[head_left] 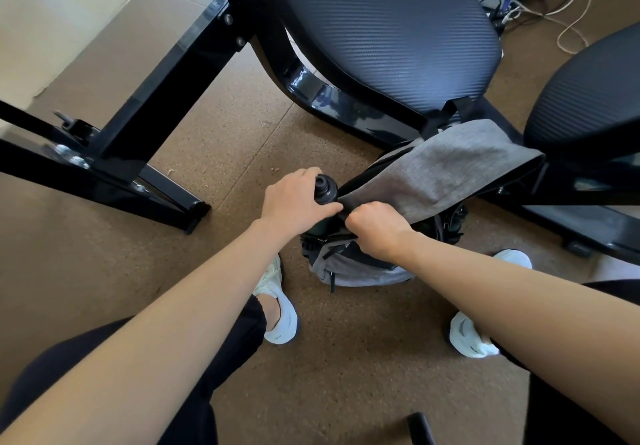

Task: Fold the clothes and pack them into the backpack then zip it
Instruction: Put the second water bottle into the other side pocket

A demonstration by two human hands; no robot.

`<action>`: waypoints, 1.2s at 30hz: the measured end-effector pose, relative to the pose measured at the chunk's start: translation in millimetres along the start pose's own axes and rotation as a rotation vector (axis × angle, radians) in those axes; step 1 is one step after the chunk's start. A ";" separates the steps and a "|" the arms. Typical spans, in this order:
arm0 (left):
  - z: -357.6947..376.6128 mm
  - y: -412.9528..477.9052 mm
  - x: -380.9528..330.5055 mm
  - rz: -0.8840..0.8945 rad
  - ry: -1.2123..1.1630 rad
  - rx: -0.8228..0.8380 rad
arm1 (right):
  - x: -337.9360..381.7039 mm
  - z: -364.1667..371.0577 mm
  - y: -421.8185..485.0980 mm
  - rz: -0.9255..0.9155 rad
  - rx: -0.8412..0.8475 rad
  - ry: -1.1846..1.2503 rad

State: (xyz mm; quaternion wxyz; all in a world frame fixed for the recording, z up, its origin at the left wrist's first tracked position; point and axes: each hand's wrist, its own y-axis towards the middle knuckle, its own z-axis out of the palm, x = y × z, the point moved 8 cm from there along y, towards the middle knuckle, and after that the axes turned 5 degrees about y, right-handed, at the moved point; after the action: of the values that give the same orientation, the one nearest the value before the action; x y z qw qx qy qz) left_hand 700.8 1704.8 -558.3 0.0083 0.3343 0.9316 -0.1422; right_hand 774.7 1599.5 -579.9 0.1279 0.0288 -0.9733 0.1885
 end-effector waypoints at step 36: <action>30.8 30.7 24.5 0.081 -0.546 0.240 | -12.8 5.8 0.6 -0.021 -0.182 0.076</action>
State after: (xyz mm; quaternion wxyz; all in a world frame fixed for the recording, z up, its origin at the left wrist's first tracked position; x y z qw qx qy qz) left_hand 698.5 1734.3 -598.5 0.2247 0.3191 0.8574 -0.3354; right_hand 785.7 1598.0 -588.7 0.1687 0.0200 -0.9805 0.0991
